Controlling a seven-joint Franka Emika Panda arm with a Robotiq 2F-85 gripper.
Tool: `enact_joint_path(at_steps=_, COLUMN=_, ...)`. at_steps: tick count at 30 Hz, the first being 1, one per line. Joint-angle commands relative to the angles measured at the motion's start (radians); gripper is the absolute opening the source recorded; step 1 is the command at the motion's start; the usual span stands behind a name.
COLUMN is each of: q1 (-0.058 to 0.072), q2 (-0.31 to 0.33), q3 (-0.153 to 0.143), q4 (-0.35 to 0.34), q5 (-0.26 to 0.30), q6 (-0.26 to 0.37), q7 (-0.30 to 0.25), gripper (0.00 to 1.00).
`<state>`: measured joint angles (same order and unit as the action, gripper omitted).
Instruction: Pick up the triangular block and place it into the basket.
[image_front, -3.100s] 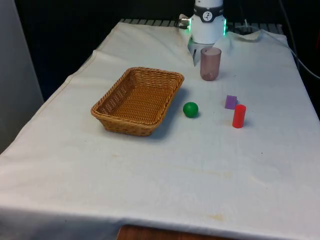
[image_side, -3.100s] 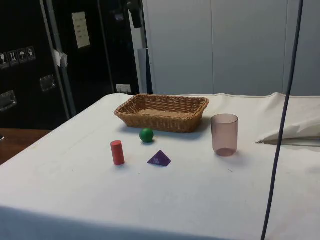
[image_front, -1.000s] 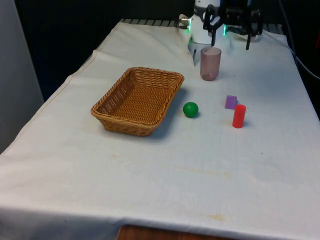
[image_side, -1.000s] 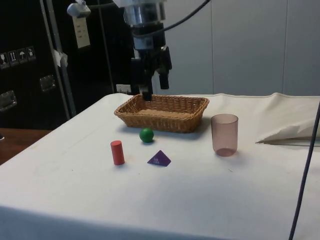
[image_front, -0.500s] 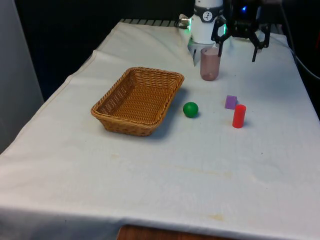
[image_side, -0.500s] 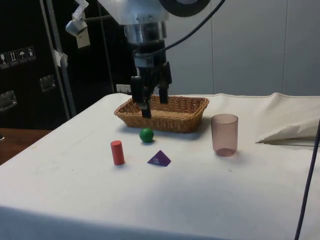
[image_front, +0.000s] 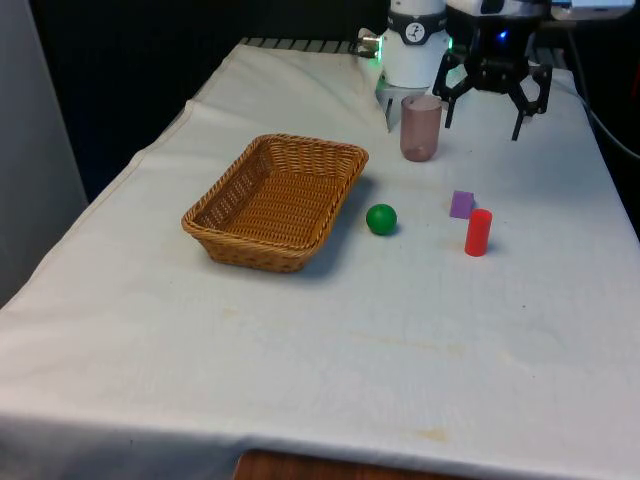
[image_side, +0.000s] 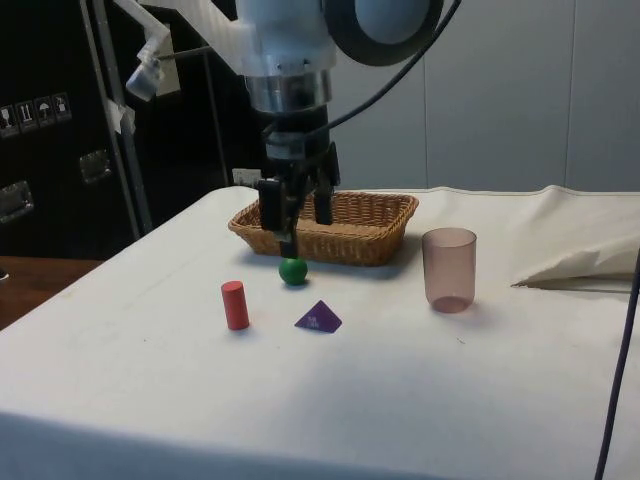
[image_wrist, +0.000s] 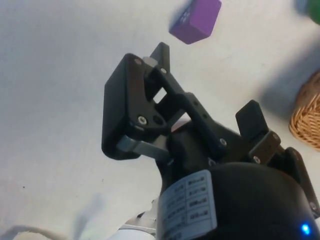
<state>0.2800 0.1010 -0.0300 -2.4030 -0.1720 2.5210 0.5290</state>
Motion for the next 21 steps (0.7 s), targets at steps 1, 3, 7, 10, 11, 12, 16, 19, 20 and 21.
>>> enact_joint_path(at_steps=1, q1=0.002, q2=-0.003, q3=-0.001, q4=-0.002, q5=-0.01, q6=0.006, q7=0.011, gripper=1.0)
enact_joint_path(at_steps=3, q1=0.001, q2=0.015, q3=-0.001, q4=-0.004, q5=-0.014, q6=0.021, q7=0.015, gripper=1.0)
enact_joint_path(at_steps=7, q1=0.001, q2=0.037, q3=-0.002, q4=-0.006, q5=-0.017, q6=0.041, q7=0.019, gripper=1.0)
enact_joint_path(at_steps=10, q1=0.002, q2=0.069, q3=-0.005, q4=-0.009, q5=-0.019, q6=0.081, q7=0.024, gripper=1.0)
enact_joint_path(at_steps=11, q1=0.002, q2=0.077, q3=-0.006, q4=-0.01, q5=-0.019, q6=0.091, q7=0.025, gripper=1.0)
enact_joint_path(at_steps=12, q1=0.0, q2=0.071, q3=0.0, q4=-0.006, q5=-0.001, q6=0.071, q7=0.009, gripper=1.0)
enact_joint_path(at_steps=16, q1=0.003, q2=0.106, q3=-0.01, q4=-0.011, q5=-0.021, q6=0.13, q7=0.026, gripper=1.0)
enact_joint_path(at_steps=19, q1=0.003, q2=0.125, q3=-0.013, q4=-0.022, q5=-0.023, q6=0.172, q7=0.022, gripper=1.0)
enact_joint_path(at_steps=20, q1=0.002, q2=0.128, q3=-0.015, q4=-0.024, q5=-0.025, q6=0.182, q7=0.021, gripper=1.0)
enact_joint_path(at_steps=21, q1=0.0, q2=0.129, q3=-0.006, q4=-0.017, q5=-0.007, q6=0.159, q7=0.01, gripper=1.0)
